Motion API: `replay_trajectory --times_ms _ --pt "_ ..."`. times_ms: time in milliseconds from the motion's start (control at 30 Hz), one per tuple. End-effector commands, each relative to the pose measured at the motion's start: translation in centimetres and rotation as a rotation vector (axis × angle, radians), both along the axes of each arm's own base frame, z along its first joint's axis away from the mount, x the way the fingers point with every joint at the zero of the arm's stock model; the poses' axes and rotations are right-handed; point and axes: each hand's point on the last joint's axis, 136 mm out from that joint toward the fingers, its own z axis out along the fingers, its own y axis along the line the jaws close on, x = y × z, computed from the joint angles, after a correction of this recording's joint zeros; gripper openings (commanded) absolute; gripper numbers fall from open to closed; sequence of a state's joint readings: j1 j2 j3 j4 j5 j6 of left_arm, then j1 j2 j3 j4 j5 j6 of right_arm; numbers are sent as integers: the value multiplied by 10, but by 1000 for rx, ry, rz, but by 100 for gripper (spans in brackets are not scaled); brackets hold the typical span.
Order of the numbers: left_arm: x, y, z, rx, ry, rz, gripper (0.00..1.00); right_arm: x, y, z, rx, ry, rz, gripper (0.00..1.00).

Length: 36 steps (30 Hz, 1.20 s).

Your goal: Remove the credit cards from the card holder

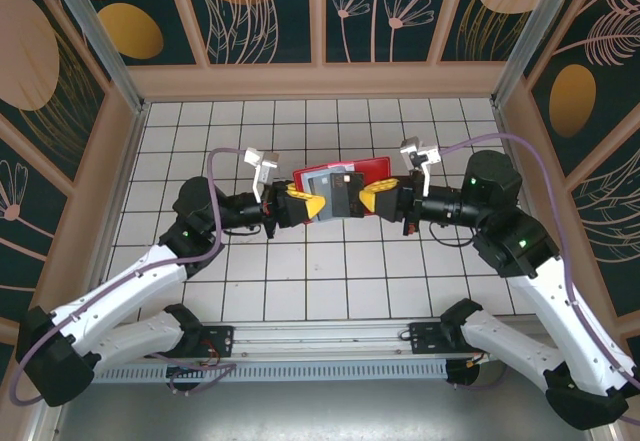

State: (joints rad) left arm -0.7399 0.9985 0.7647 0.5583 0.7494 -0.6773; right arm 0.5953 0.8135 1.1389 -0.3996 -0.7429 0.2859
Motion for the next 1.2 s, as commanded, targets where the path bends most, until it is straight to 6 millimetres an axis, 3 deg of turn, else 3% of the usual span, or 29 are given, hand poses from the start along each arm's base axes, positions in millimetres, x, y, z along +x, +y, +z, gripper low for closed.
replay_trajectory --times_ms 0,267,600,733,967,1167 --pt "3 5 7 16 -44 53 6 4 -7 13 3 -51 -54 0" --pt "30 14 -11 171 -51 241 5 24 -25 3 -113 -91 -216 0" --pt "79 52 -51 374 22 605 2 60 -35 -22 -326 -147 -332 0" --pt "97 76 -75 487 72 769 1 83 -36 -51 -490 -181 -347 0" --pt "107 87 -104 616 128 835 1 122 -33 -108 -771 -241 -242 0" --pt "113 103 -122 737 151 900 1 137 -21 -136 -923 -363 -48 0"
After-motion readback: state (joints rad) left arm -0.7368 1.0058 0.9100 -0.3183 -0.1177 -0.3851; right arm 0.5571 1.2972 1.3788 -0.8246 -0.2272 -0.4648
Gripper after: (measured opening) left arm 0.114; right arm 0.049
